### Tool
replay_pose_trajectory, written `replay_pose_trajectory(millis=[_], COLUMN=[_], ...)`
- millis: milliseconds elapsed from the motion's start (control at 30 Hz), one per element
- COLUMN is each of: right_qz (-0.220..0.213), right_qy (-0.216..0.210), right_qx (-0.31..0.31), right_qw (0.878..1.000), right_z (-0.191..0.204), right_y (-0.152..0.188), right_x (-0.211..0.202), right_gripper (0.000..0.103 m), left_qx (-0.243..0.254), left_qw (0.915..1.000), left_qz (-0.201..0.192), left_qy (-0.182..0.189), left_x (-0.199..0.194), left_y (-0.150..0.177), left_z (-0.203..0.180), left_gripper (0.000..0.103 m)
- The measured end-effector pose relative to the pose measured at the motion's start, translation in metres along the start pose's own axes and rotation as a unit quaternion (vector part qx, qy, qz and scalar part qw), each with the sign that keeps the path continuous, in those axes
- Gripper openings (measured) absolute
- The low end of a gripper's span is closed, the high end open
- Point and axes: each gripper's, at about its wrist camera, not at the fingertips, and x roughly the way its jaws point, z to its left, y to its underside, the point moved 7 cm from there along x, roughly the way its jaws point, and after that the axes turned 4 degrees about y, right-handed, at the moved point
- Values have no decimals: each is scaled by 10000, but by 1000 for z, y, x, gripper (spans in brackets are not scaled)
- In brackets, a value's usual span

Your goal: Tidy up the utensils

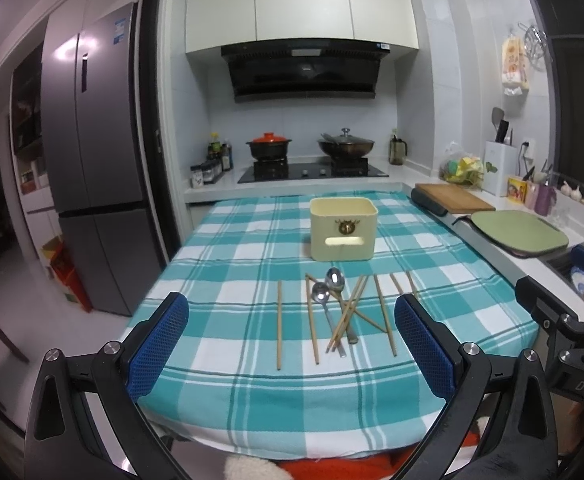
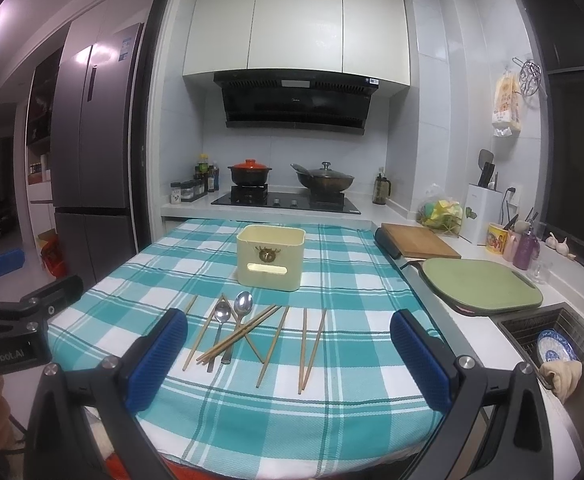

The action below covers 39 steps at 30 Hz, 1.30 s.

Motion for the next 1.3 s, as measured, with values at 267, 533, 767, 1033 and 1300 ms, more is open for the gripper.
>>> replay_pose_trajectory(millis=[267, 533, 767, 1033, 1300], right_qz=[58, 110, 179, 289, 421], right_qy=[-1, 18, 58, 258, 487], right_qx=[17, 2, -50, -128, -112], right_qw=[10000, 9999, 9998, 9992, 9979], right_z=[-1, -3, -4, -10, -19], right_y=[0, -1, -1, 1, 4], right_x=[4, 9, 16, 25, 37], right_gripper=[103, 103, 103, 103, 103], left_qx=[78, 107, 115, 360, 177], left_qw=[9999, 9998, 9997, 9992, 9988], left_qz=[70, 163, 194, 152, 423], left_qy=[-36, -40, 74, -25, 151], left_x=[7, 14, 19, 27, 47], left_y=[0, 0, 0, -2, 0], left_z=[-3, -5, -7, -8, -6], left_gripper=[103, 103, 103, 103, 103])
